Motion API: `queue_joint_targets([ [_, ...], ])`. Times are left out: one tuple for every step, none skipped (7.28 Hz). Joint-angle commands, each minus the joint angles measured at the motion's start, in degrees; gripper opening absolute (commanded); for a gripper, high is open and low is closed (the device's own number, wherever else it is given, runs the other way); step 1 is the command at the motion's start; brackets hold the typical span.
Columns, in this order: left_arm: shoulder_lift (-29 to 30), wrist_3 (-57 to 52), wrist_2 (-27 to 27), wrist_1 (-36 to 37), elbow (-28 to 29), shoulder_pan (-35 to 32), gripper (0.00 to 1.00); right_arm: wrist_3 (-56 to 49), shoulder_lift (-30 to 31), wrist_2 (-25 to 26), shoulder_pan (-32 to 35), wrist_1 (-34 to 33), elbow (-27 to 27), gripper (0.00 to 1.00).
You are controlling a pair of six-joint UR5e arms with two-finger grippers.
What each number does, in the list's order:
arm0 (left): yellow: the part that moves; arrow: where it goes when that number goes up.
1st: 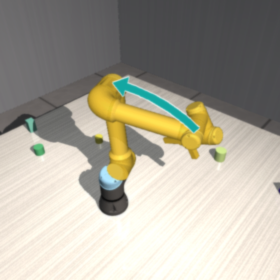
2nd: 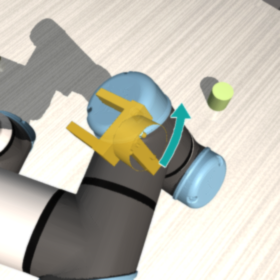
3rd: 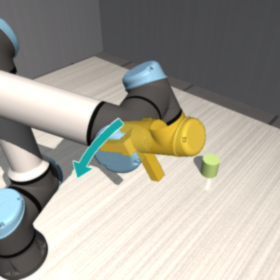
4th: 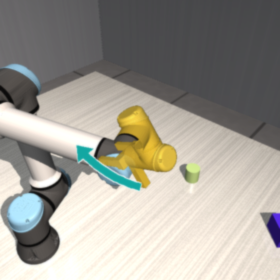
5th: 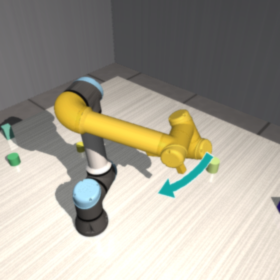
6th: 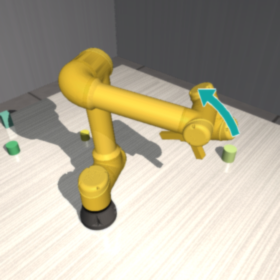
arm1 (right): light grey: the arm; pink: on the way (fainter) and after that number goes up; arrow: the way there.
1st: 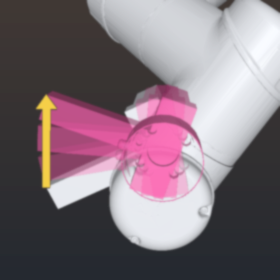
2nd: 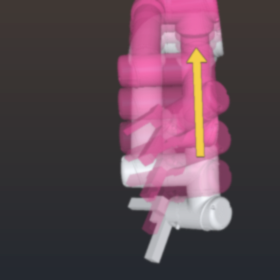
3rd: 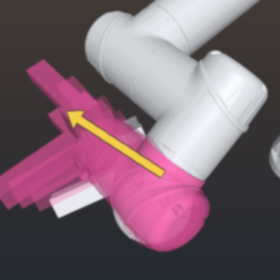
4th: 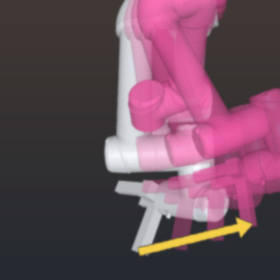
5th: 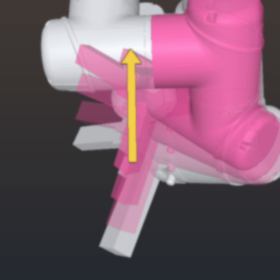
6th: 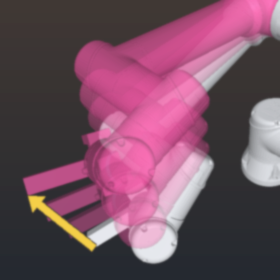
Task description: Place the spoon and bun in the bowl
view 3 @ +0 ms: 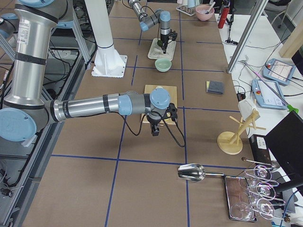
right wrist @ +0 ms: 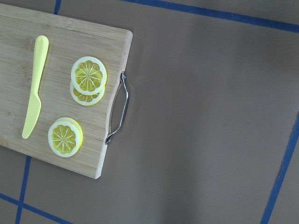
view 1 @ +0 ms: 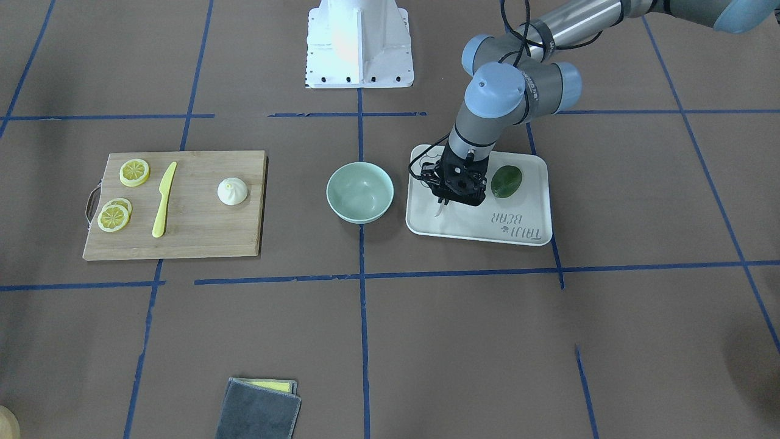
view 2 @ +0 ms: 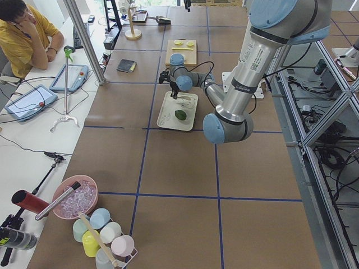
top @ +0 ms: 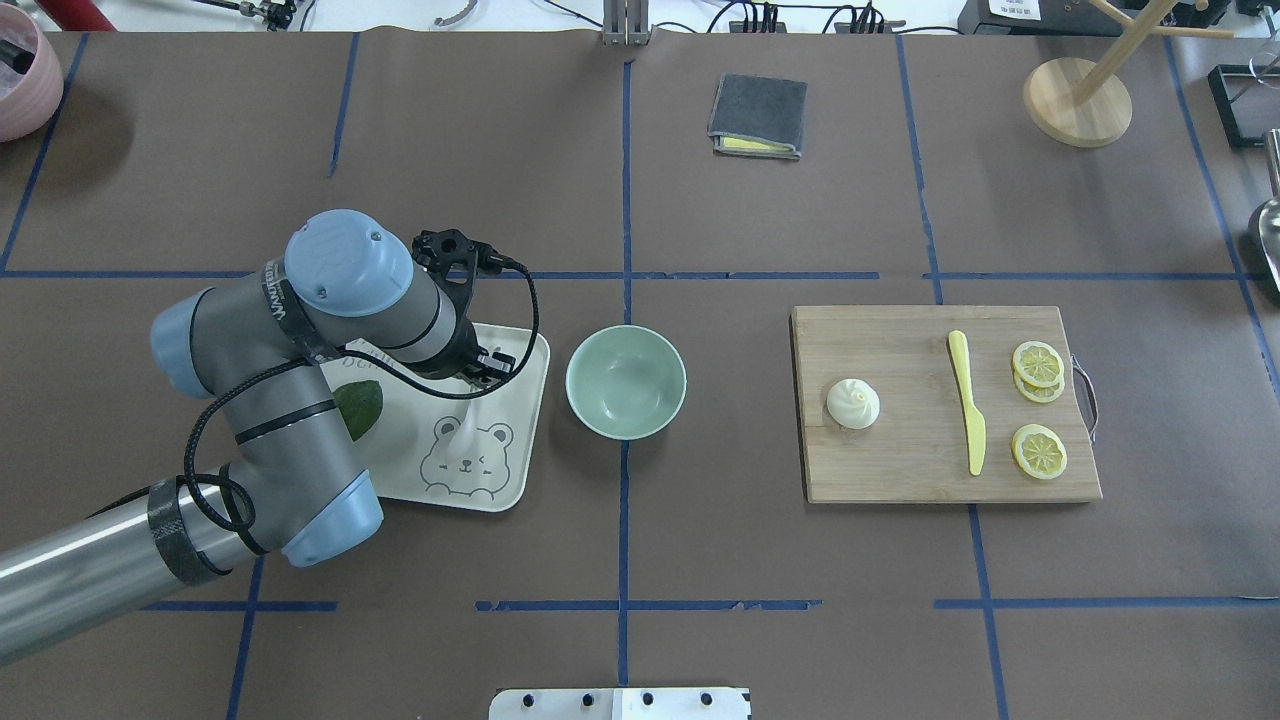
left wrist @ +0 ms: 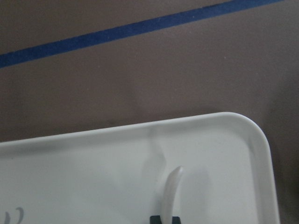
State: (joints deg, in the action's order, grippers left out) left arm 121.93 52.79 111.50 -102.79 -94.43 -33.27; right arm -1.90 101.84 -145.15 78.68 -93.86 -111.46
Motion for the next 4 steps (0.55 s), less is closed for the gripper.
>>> queue_joint_targets([
  [5.92, 4.47, -0.05, 1.72, -1.11, 0.05, 0.00, 3.29, -0.06, -0.75, -0.54, 0.25, -0.51, 1.00],
  [10.65, 6.08, -0.05, 1.28, 2.81, 0.22, 0.00, 3.48, -0.06, -0.66, -1.16, 0.43, -0.78, 1.00],
  [14.09, 7.05, -0.14, 0.49, 6.50, 0.23, 0.00, 4.00, -0.06, -0.66, -1.94, 2.43, -0.78, 1.00],
  [14.73, 8.28, -0.31, -4.56, 9.85, 0.40, 0.00, 5.40, -0.06, -0.66, -2.13, 3.06, -0.78, 1.00],
])
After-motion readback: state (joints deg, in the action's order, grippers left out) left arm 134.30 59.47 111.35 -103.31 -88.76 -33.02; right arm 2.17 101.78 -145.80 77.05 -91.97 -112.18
